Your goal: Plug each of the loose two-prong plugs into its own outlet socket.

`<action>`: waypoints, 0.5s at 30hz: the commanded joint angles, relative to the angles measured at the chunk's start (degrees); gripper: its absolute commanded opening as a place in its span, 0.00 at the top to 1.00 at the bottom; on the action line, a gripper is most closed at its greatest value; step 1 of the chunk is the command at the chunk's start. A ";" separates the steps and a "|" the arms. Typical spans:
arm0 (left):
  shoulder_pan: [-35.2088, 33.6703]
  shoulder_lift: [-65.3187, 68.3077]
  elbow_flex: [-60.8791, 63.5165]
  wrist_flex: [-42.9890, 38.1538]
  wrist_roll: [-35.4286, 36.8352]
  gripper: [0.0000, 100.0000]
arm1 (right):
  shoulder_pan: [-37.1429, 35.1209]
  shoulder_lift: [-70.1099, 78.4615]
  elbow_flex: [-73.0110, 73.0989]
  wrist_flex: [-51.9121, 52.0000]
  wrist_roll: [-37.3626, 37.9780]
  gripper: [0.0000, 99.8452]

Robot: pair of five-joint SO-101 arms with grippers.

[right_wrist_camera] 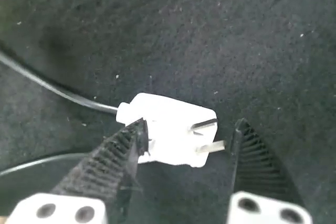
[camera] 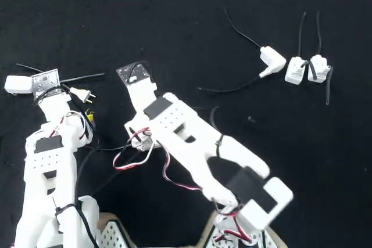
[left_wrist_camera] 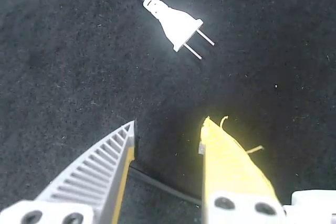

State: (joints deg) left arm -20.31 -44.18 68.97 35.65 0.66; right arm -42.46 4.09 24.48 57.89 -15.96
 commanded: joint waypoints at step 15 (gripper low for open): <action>-0.48 -1.23 -0.84 -0.70 0.62 0.80 | 12.92 0.40 -3.21 4.13 8.00 0.98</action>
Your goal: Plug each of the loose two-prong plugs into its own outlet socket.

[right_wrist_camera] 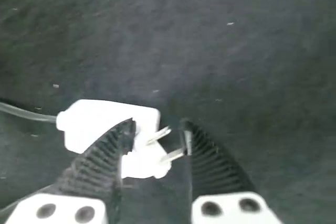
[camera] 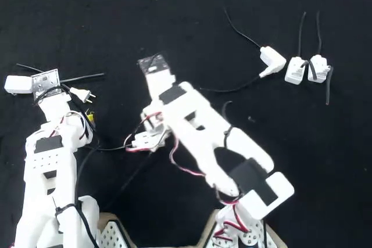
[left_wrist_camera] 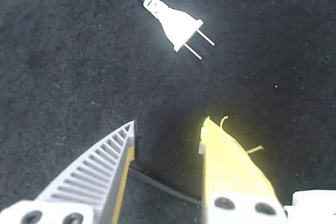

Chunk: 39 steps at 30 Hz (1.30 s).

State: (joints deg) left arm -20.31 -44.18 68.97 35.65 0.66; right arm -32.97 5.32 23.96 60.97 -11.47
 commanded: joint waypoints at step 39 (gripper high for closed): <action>-0.57 -1.23 -0.75 -0.79 0.62 0.80 | 16.00 -33.10 25.63 -5.01 31.38 0.77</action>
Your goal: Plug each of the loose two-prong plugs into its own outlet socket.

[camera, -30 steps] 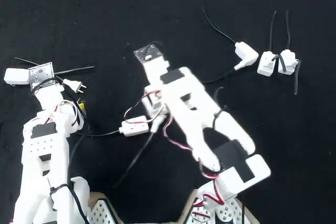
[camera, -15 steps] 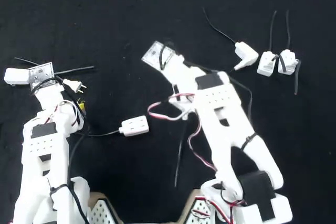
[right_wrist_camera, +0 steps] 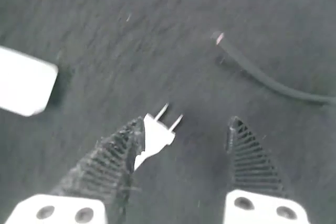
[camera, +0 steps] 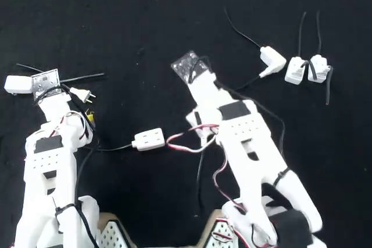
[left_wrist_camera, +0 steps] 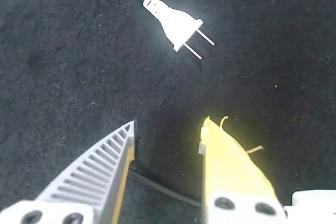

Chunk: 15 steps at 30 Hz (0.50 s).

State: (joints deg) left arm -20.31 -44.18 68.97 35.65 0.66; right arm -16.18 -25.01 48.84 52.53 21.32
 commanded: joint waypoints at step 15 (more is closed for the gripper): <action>-0.57 -1.23 -0.57 -0.79 0.62 0.80 | -2.29 18.24 0.22 -7.12 -19.96 0.77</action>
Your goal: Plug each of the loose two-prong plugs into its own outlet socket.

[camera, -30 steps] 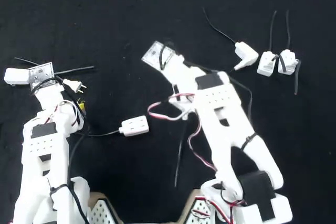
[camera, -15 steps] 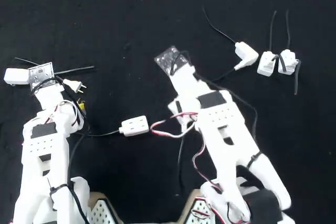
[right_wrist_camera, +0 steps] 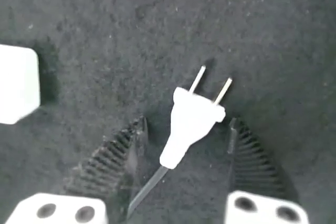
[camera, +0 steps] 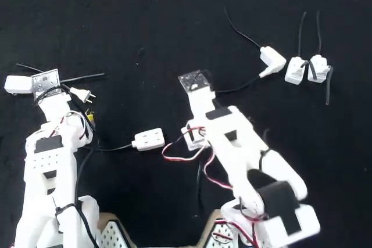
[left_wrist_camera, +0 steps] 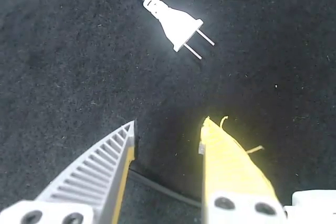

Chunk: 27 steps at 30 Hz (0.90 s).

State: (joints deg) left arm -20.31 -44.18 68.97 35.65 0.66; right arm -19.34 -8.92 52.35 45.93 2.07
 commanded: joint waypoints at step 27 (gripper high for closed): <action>-0.57 -1.23 -0.75 -0.79 0.62 0.80 | -3.78 -38.90 -1.45 26.37 63.91 0.99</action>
State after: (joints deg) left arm -20.31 -44.18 68.97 35.65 0.66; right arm -20.40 -40.84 48.48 68.79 56.04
